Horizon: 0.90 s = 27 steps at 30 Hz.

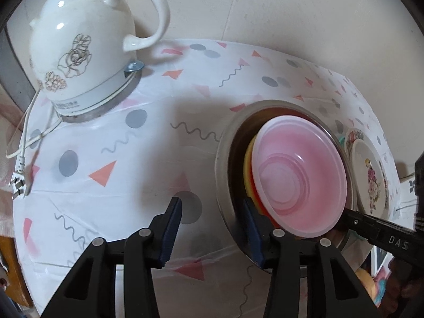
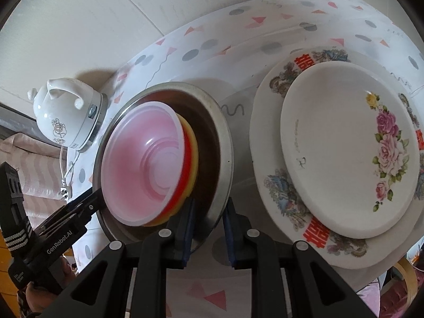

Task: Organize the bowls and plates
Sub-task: 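Lift the steel bowl stack with both grippers and carry it over the plate stack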

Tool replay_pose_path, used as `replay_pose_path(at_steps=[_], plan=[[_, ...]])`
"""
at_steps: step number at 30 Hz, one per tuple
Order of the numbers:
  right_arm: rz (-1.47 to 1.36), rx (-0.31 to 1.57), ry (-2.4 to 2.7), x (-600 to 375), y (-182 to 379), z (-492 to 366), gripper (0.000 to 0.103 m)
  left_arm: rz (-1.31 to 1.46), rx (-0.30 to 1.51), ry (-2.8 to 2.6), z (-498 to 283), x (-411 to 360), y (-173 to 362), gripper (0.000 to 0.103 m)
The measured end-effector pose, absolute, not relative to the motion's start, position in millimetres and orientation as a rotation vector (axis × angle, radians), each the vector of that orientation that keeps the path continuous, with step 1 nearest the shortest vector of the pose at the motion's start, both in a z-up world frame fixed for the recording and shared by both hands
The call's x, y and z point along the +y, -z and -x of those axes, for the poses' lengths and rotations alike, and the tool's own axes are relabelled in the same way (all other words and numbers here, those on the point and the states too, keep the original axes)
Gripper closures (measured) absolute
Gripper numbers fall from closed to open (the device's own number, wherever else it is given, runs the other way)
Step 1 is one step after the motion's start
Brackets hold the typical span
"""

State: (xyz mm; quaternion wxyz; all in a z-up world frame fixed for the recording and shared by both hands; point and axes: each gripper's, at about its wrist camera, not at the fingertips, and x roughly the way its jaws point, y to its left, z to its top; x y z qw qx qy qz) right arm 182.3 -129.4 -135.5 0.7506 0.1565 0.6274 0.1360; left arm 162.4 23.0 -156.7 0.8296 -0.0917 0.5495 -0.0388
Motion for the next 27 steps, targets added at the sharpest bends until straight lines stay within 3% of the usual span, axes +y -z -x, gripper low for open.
replay_pose_path(at_steps=[12, 15, 18, 27], plan=[[-0.381, 1.387, -0.318, -129.6, 144.8, -184.0, 0.083, 0.244, 1.196, 0.144, -157.1, 24.0, 163.1, 0.059], [-0.403, 1.382, -0.341, -128.8, 147.8, -184.5, 0.087, 0.255, 1.187, 0.189, -157.4, 19.0, 164.8, 0.074], [-0.380, 1.363, -0.361, -126.8, 147.2, -183.7, 0.087, 0.194, 1.171, 0.229, -155.6, 7.8, 165.7, 0.079], [-0.374, 1.331, -0.384, -129.9, 146.6, -176.3, 0.087, 0.170, 1.108, 0.257, -145.0, 5.1, 164.5, 0.078]])
